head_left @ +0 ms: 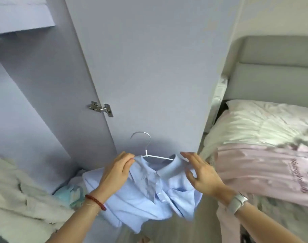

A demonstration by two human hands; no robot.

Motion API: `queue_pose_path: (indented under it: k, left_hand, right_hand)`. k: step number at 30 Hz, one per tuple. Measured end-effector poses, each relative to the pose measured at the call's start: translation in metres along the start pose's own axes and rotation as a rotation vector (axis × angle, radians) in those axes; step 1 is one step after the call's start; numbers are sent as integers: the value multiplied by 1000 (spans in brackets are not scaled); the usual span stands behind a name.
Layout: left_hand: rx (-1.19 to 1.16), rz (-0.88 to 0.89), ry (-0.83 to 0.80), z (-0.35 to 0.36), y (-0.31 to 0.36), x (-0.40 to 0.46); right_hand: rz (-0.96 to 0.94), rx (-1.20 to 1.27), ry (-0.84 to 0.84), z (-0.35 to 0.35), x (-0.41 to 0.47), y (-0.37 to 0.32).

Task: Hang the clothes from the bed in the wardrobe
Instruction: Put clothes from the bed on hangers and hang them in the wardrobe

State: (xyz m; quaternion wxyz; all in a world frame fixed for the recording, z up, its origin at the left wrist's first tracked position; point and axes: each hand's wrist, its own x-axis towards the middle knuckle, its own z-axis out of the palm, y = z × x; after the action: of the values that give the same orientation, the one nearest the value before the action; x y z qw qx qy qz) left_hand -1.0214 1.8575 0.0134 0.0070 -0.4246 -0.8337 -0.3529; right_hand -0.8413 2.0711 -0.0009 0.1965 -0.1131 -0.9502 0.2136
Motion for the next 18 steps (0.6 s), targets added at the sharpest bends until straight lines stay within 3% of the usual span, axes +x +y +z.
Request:
queue_pose_path:
  k: [4, 9, 14, 18]
  left_hand:
    - [-34, 182, -136, 50, 68, -1]
    - [-174, 323, -181, 105, 155, 10]
    - [-351, 334, -200, 169, 227, 26]
    - [-332, 360, -105, 221, 272, 57]
  right_hand:
    - [177, -55, 16, -29, -80, 8]
    - [421, -176, 167, -84, -152, 33]
    - [513, -263, 419, -143, -184, 63]
    - [617, -228, 444, -167, -186, 106]
